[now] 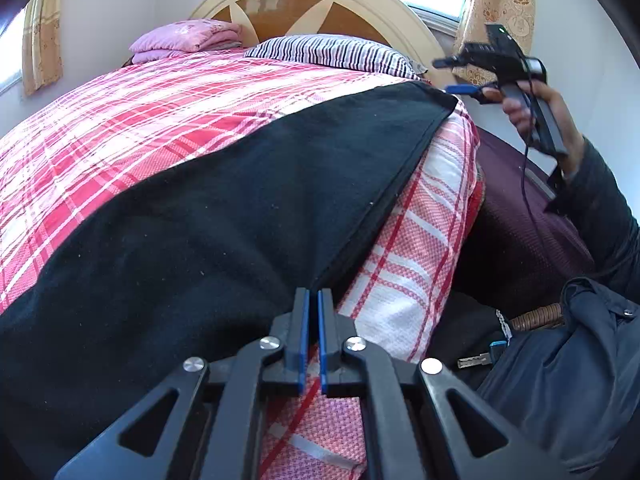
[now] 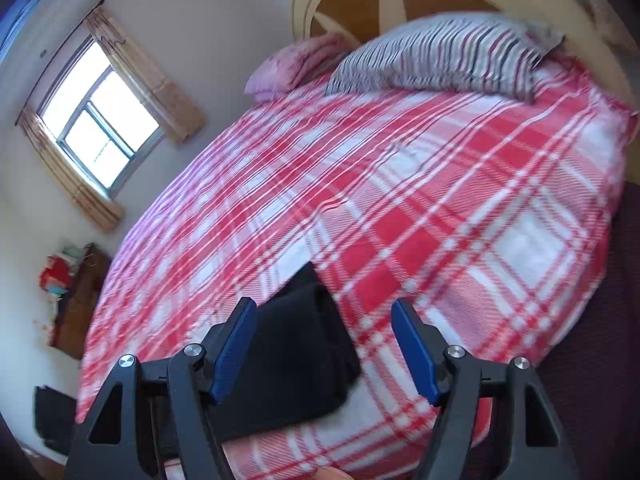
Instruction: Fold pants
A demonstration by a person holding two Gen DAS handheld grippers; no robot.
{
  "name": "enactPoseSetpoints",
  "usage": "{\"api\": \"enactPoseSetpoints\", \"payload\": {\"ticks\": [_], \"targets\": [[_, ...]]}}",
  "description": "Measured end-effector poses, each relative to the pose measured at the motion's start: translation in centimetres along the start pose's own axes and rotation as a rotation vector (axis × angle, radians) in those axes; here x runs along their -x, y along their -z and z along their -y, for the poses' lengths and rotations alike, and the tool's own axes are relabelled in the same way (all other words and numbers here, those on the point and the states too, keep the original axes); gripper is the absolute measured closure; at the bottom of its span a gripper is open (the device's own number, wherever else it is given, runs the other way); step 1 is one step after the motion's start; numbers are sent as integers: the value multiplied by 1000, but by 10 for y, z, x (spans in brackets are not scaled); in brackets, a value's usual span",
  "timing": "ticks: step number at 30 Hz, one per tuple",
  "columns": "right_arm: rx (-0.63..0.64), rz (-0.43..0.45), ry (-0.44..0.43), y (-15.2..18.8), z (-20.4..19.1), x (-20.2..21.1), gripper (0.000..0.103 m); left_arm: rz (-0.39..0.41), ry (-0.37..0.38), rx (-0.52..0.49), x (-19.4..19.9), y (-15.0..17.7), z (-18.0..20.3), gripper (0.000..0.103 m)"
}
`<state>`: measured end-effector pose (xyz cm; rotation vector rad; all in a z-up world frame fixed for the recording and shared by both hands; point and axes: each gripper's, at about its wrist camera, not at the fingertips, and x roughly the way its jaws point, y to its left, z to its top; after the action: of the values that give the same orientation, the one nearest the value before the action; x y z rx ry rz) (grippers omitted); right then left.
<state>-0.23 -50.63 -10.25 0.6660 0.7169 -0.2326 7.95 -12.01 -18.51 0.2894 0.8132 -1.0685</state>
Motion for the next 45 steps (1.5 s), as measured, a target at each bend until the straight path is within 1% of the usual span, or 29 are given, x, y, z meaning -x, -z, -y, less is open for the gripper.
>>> {"api": "enactPoseSetpoints", "payload": {"ticks": [1, 2, 3, 4, 5, 6, 7, 8, 11, 13, 15, 17, 18, 19, 20, 21, 22, 23, 26, 29, 31, 33, 34, 35, 36, 39, 40, 42, 45], "targets": [[-5, -33, -15, -5, -2, -8, 37, 0, 0, 0, 0, 0, 0, 98], [1, -80, -21, -10, -6, -20, 47, 0, 0, 1, -1, 0, 0, 98], [14, -158, -19, -13, -9, -37, 54, 0, 1, 2, -1, 0, 0, 98], [6, -196, -29, -14, -10, -48, 71, 0, 3, 4, -1, 0, 0, 98], [0, -209, -33, -15, -10, -55, 80, 0, 4, 6, -2, 0, -1, 98], [9, -217, -35, -17, -13, -62, 85, 0, 5, 8, -2, 0, -1, 98], [24, -208, -41, -19, -17, -66, 95, 0, 8, 10, -2, 0, -1, 98], [42, -180, -52, -22, -23, -65, 98, 0, 9, 12, -2, 0, -2, 98], [162, -58, -102, -25, -48, -48, 100, 0, 10, 14, -3, 0, -2, 98], [238, 28, -106, -21, -59, -34, 100, 0, 8, 14, -3, 0, -1, 98], [267, 62, -76, -17, -61, -32, 100, 0, 6, 13, -4, 1, -1, 98], [273, 30, 73, -12, -52, -47, 99, 1, 4, 12, -3, 1, 0, 98], [266, 12, 111, -11, -44, -51, 96, 1, 3, 11, -3, 1, 0, 98], [239, -28, 166, -12, -32, -61, 78, 1, -1, 7, -3, 1, 1, 98], [218, -44, 210, -12, -24, -64, 44, 1, -5, 4, -3, 1, 2, 98], [184, -41, 230, -12, -14, -63, 40, 2, -8, 1, -3, 1, 2, 98], [158, -13, 188, -11, -7, -56, 40, 2, -13, -5, -2, 1, 3, 98], [122, -1, 178, -12, -1, -48, 40, 1, -17, -10, -2, 2, 4, 98], [124, 41, 225, -11, -1, -28, 40, 0, -23, -14, -2, 1, 5, 98], [175, 65, 127, -1, -16, -7, 40, 3, -24, -6, -1, 1, 5, 98], [233, 30, 31, 7, -35, -5, 40, 7, -34, -9, 0, 1, 6, 98], [291, -51, -42, 17, -51, -15, 40, 5, -40, -28, 2, 1, 11, 98], [318, -114, -36, 24, -58, -25, 40, -1, -42, -40, 2, 2, 12, 98], [339, -178, 8, 30, -61, -40, 40, -13, -40, -45, 1, 3, 13, 98], [354, -201, 68, 36, -63, -52, 39, -18, -34, -46, 1, 4, 13, 98], [431, -161, 139, 44, -82, -53, 40, -9, -43, -42, 13, 5, 7, 98], [440, -158, 125, 44, -91, -50, 40, -1, -62, -38, 21, 5, 4, 96], [454, -144, 49, 43, -110, -45, 40, 12, -86, -28, 36, 9, -4, 95], [526, -141, -47, 45, -159, -46, 40, 42, -161, -5, 69, 21, -22, 94]]}}
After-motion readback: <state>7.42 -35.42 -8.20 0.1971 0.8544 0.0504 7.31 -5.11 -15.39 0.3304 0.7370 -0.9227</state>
